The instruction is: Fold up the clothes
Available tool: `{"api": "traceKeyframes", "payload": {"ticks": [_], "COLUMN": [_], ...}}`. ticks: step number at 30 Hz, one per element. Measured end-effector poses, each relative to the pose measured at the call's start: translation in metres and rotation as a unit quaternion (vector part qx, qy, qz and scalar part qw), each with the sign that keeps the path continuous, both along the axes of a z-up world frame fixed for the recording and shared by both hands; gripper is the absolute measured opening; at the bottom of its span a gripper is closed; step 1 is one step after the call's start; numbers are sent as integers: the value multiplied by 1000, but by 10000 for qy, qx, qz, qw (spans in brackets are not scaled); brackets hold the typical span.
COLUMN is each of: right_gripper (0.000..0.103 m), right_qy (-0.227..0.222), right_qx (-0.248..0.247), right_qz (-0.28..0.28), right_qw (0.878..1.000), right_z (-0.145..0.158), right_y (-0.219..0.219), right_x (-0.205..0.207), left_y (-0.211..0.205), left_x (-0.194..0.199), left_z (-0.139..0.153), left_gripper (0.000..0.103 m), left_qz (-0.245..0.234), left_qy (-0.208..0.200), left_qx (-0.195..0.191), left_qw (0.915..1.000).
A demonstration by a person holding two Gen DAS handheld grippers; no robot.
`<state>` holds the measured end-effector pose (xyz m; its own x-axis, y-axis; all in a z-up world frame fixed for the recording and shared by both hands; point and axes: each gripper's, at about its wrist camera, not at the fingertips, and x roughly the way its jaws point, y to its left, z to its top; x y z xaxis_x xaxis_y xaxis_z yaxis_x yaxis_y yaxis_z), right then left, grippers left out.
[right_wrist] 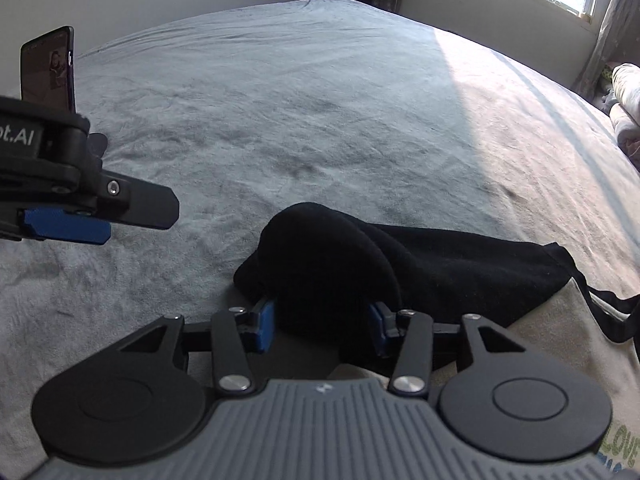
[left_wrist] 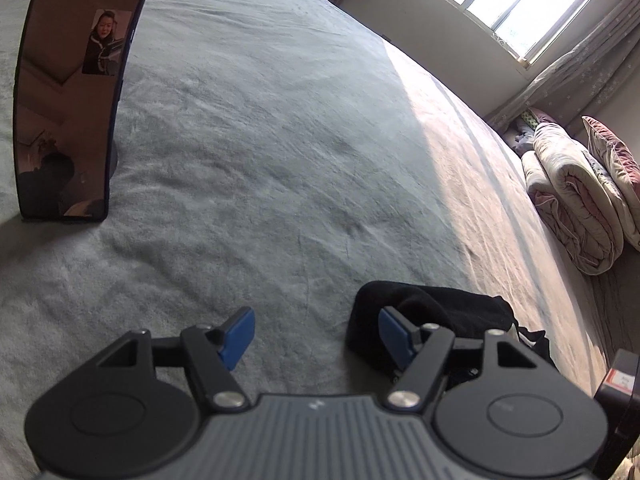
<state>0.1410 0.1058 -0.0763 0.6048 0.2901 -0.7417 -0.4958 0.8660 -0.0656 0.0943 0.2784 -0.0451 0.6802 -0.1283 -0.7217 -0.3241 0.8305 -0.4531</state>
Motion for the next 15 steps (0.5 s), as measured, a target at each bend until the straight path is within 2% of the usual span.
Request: {"api": "traceKeyframes", "payload": {"ticks": [1,2,4,5,8,12,15], "right_gripper": [43,35,23,11,11,11,11], "right_qy": [16,52,237,384,943,1509,1778], "right_qx": [32,84,457,741,1748,2816,3445], "right_qz": [-42,-78,-199,-297,-675,-1056,-1277], "right_qw": [10000,9999,9985,9961,9777,9417,9129], "right_z": [1,3,11,16,30,41,46], "right_y": [-1,-2,-12,-20,-46,-78,-96], "right_x": [1,3,9,13,30,43,46], "left_y": [1,1,3,3,2,-6,-23], "left_x": [0,0,0,0,3,8,16], "left_z": [0,0,1,1,-1,-6,-15], "left_gripper": [70,70,70,70,70,70,71], "left_qz": [30,59,105,107,88,-92,-504], "left_qy": [-3,-6,-20,-30,11,-15,-238], "left_qx": [-14,-27,-60,-81,-140,-251,-488], "left_qw": [10000,10000,9999,9999,9999,9996,9973]}}
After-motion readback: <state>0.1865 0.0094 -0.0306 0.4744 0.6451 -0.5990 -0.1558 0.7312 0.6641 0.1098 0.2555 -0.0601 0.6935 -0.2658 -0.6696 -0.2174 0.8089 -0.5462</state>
